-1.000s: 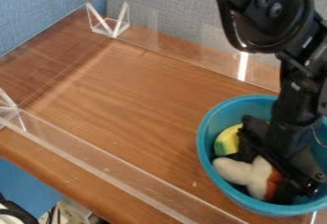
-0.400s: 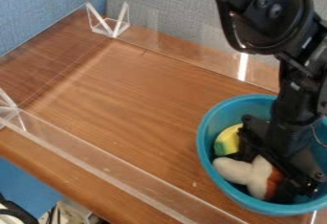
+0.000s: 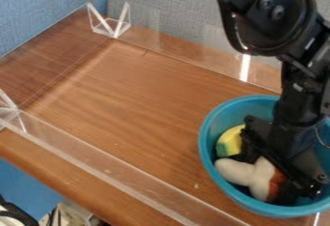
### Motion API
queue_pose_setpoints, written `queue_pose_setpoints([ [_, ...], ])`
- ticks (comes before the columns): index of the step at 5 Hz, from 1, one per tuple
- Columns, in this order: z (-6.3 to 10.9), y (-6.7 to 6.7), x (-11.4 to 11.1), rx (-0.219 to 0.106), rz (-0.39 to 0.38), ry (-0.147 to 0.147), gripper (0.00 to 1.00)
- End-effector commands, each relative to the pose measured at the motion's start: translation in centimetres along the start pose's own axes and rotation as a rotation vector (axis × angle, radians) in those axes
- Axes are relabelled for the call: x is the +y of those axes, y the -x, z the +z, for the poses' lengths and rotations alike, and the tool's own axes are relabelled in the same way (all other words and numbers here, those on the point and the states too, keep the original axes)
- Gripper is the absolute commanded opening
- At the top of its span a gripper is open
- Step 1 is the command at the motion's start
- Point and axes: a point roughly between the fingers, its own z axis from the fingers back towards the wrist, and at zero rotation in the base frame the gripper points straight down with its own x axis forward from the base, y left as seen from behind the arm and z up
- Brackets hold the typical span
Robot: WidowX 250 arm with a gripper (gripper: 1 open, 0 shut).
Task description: Remove the mushroom from the blue bowl and put it on the table
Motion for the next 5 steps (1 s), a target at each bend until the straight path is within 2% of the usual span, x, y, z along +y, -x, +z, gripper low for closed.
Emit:
queue_pose_setpoints([
  [1,-2.0,0.5,-0.5,0.059,0.038,0.005,0.0],
  [2,-1.7,0.6,-0.1,0.06,0.105,-0.006,0.0],
  [4,4.0,0.5,-1.6,0.048,0.07,-0.054,0.0],
  [5,7.7,0.8,-1.8,0.031,0.076,-0.091,0.0],
])
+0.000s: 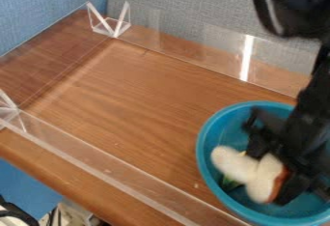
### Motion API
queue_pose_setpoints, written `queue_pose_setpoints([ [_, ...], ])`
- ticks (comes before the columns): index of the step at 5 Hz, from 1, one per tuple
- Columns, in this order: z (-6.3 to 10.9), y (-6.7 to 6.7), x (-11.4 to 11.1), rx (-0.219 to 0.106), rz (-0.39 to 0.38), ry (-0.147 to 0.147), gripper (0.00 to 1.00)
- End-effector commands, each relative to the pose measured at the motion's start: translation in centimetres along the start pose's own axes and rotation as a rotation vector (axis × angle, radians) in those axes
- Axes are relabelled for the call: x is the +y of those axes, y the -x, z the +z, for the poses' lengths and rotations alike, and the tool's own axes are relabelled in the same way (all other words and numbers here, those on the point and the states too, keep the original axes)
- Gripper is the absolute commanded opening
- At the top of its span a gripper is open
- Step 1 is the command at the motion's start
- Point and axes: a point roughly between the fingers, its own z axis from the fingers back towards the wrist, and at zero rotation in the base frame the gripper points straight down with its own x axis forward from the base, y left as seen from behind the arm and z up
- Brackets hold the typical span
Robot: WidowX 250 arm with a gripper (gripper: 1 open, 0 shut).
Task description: Remove the mushroom from the blue bowl and put it on the table
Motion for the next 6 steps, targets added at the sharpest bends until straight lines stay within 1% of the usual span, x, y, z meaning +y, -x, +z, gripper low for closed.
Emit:
queue_pose_setpoints([
  [1,4.6,0.4,1.7,-0.084,0.071,-0.004,0.0],
  [2,6.6,1.3,4.2,-0.092,0.146,-0.008,0.0],
  [3,7.3,2.8,8.5,-0.098,0.17,-0.02,0.0],
  [4,6.1,4.9,13.0,-0.079,0.18,-0.002,0.0],
  [5,4.4,6.0,16.1,-0.082,0.191,0.018,0.0],
  [6,2.8,6.3,18.4,-0.104,0.147,0.04,0.0],
])
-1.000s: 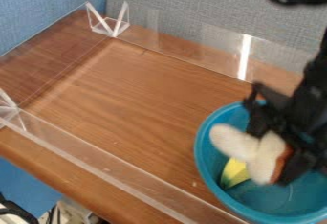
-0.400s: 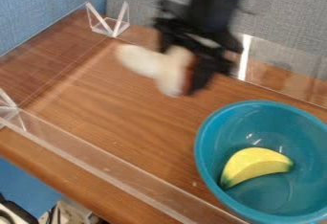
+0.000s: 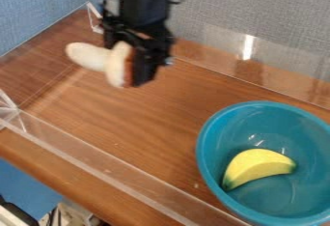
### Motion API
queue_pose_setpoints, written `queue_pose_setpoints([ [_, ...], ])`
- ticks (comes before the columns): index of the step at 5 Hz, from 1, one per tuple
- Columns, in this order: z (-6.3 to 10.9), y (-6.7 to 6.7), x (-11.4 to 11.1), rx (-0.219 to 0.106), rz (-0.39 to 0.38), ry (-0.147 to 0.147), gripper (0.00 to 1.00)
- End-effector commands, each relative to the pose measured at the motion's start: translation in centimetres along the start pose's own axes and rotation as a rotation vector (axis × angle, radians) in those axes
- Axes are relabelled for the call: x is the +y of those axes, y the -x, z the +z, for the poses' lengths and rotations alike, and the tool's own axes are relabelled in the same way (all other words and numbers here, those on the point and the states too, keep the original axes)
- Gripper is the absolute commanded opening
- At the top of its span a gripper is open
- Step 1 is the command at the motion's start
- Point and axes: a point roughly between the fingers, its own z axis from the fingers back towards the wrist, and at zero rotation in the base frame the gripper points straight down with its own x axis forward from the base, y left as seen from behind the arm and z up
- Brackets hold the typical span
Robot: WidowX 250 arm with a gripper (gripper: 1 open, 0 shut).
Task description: Remove the mushroom from the blue bowl and put it on the table
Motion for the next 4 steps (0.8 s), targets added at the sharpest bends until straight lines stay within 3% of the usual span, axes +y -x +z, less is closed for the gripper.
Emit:
queue_pose_setpoints([
  [1,-0.6,-2.3,-1.6,-0.048,-0.088,0.006,0.0],
  [2,-1.6,-4.6,-4.7,-0.057,-0.183,0.019,0.0],
  [3,-3.4,-5.6,-2.5,-0.051,-0.187,0.031,0.0],
  [4,-3.7,-6.5,-1.8,-0.051,-0.179,0.024,0.0],
])
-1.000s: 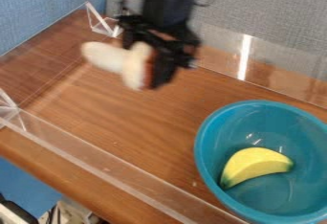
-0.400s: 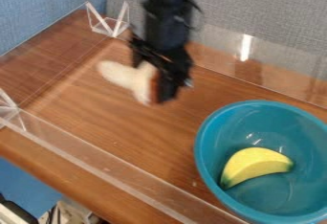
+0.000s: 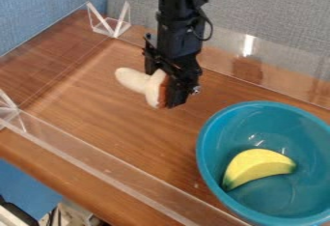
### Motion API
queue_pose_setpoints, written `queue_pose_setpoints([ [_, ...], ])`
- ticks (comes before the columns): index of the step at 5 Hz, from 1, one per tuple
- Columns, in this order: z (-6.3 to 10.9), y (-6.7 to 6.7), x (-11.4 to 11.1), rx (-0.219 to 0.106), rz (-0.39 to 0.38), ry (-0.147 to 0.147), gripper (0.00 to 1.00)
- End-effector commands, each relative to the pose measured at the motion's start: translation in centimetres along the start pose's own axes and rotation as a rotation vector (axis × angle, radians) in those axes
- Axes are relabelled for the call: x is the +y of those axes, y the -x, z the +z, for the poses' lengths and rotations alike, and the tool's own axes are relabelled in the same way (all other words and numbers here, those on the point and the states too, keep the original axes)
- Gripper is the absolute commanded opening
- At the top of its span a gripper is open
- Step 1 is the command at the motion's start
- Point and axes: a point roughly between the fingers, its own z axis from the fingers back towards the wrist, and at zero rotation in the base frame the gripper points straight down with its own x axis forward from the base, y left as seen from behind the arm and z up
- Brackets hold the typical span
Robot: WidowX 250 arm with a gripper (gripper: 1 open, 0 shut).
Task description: Remove the mushroom from the blue bowl and put it on the table
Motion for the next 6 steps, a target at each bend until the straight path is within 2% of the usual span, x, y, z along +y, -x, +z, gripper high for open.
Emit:
queue_pose_setpoints([
  [1,1.7,-1.6,0.7,-0.06,0.007,-0.035,0.0],
  [3,3.9,-0.7,0.4,-0.067,0.071,-0.045,0.0],
  [4,4.6,-0.8,1.5,-0.07,0.039,-0.049,0.0],
  [5,4.7,-0.9,2.4,-0.069,0.013,-0.045,0.0],
  [6,3.0,-1.0,4.6,-0.063,0.067,-0.043,0.0],
])
